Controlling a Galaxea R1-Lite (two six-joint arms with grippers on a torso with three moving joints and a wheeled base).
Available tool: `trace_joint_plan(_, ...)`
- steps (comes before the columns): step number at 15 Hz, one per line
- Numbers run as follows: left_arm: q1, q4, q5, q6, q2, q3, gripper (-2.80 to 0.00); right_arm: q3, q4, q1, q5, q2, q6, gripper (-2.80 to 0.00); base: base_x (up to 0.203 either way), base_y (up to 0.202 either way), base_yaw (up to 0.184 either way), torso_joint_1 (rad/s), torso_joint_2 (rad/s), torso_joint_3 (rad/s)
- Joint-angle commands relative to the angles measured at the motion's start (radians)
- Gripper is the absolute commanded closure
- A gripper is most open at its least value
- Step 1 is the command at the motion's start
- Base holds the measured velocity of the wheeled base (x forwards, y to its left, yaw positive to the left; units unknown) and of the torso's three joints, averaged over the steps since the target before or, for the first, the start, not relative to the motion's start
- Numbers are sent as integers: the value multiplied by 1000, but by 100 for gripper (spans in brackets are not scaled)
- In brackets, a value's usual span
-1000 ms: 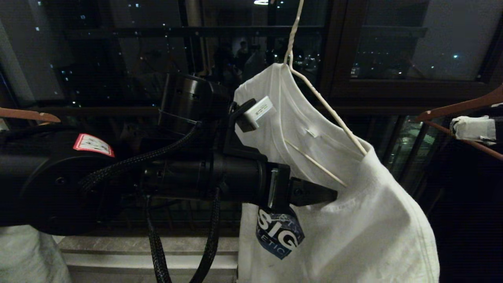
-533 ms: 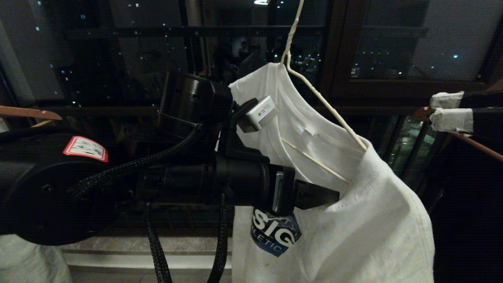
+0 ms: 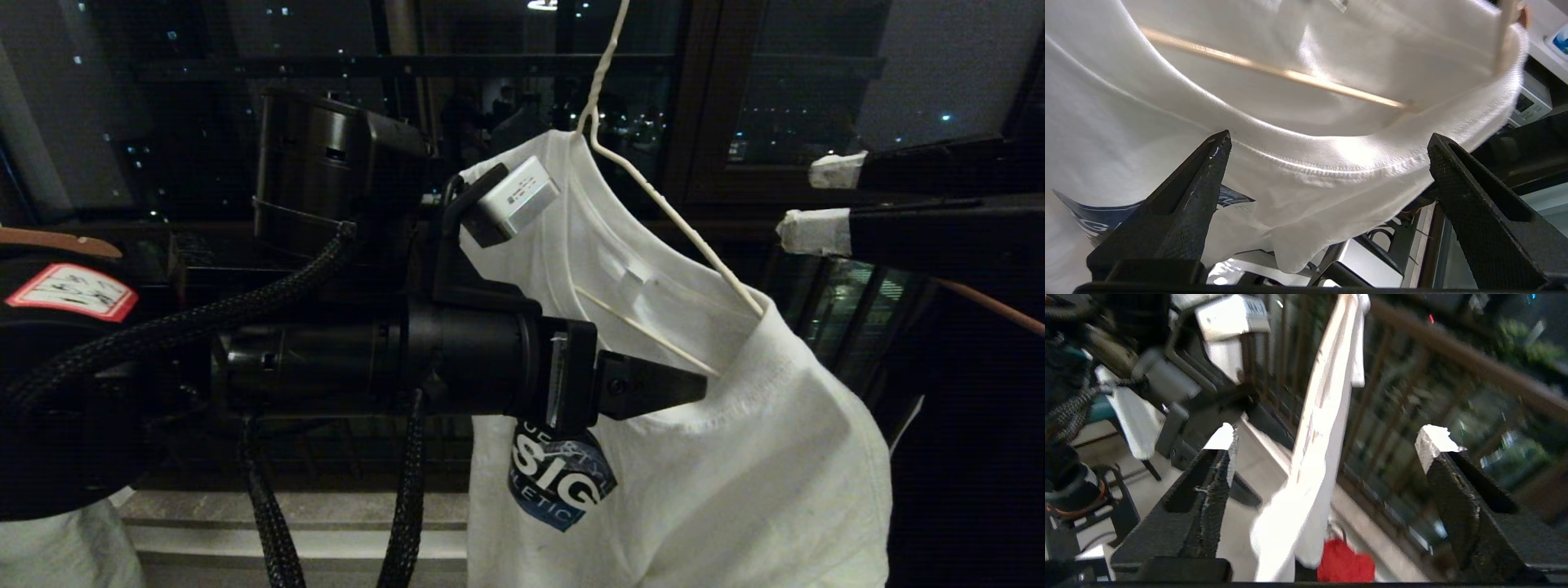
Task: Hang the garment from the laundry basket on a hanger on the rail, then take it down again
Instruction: Take the clothes off the clothes rack
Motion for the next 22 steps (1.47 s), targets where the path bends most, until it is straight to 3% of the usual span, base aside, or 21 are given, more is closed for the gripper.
trace_joint_plan(1,0,4,3,-3,-33,4,-280,-3,-24,1,4,32,-2,-280,0,0,0,0,0,0)
trace_joint_plan(5,14,33,149,0,-139,13,-280,-46,-43,1,32,94,-25,-280,0,0,0,0,0,0)
trace_joint_plan(8,31,165,169,7,-256,9,-280,-79,-44,15,35,143,-55,-280,0,0,0,0,0,0)
trace_joint_plan(11,63,224,204,37,-300,-16,-280,-114,-44,18,37,181,-62,-280,0,0,0,0,0,0)
trace_joint_plan(15,118,238,209,41,-339,-44,-280,-184,-57,17,42,248,-66,-280,0,0,0,0,0,0)
trace_joint_plan(19,123,273,213,66,-342,-48,-280,-202,-193,21,95,307,-57,-280,0,0,0,0,0,0)
trace_joint_plan(22,181,284,219,109,-337,-51,-280,-223,-253,22,103,351,-55,-280,0,0,0,0,0,0)
